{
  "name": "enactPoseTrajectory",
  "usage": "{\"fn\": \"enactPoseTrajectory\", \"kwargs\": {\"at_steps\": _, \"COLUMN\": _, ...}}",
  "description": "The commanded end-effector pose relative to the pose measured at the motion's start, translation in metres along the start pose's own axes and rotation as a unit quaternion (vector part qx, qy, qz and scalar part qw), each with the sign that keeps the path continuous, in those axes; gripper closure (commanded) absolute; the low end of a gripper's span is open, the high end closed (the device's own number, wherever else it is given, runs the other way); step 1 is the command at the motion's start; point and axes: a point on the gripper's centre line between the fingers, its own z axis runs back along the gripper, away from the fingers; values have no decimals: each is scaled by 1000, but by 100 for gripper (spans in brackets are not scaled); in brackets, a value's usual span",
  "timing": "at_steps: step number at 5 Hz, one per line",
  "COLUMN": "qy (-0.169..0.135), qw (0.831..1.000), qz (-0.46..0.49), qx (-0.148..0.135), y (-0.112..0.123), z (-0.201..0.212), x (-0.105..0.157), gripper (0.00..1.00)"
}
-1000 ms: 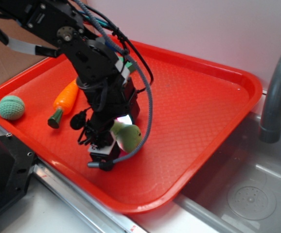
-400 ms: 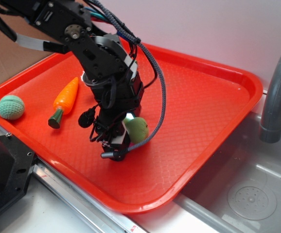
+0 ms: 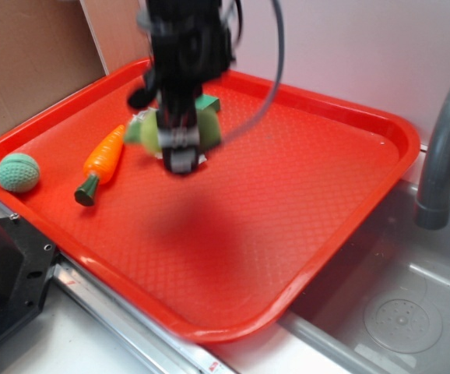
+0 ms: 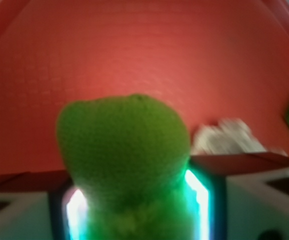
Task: Grab the green animal.
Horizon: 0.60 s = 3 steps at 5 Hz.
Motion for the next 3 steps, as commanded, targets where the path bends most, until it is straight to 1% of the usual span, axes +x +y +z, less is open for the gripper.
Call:
{"fn": "enactPoseTrajectory", "kwargs": {"at_steps": 1, "qy": -41, "qw": 968, "qz": 239, "qx": -70, "y": 38, "z": 84, "x": -20, "gripper": 100}}
{"fn": "enactPoseTrajectory", "kwargs": {"at_steps": 2, "qy": -51, "qw": 957, "qz": 275, "qx": -78, "y": 50, "z": 94, "x": -39, "gripper": 100}}
{"fn": "enactPoseTrajectory", "kwargs": {"at_steps": 3, "qy": -34, "qw": 948, "qz": 309, "qx": -66, "y": 53, "z": 94, "x": -47, "gripper": 100}}
